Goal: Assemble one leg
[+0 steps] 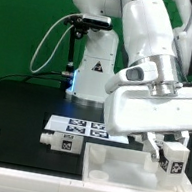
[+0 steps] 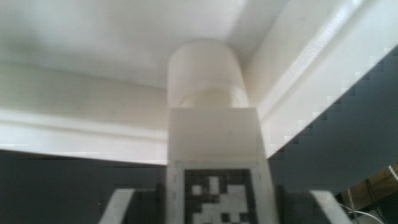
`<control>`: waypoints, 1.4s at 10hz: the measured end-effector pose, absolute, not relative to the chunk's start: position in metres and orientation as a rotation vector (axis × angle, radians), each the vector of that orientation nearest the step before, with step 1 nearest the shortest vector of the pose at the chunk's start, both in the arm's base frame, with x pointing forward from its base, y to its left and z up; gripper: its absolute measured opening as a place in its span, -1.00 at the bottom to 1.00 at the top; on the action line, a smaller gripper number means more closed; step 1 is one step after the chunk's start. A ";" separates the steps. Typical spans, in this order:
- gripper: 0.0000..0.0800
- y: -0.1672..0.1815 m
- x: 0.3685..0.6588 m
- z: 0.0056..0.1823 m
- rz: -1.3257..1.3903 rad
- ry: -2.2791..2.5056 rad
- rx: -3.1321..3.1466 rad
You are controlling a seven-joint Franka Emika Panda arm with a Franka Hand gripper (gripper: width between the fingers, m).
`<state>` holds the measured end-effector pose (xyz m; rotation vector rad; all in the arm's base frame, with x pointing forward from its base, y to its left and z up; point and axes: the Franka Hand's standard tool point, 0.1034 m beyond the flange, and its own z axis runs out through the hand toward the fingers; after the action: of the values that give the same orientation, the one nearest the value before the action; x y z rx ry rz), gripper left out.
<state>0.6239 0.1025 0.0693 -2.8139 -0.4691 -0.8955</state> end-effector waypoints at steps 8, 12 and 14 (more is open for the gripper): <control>0.54 0.109 0.626 0.089 -0.838 -0.450 -2.846; 0.62 0.116 0.640 0.111 -0.362 -0.377 -2.890; 0.62 0.115 0.632 0.100 -0.195 -0.251 -2.915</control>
Offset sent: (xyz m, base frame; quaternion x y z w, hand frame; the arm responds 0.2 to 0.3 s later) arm 0.0000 0.0000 0.0000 0.0000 0.0000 0.0000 1.0000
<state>0.6323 0.1149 0.1005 -2.9150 -0.2508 -0.1948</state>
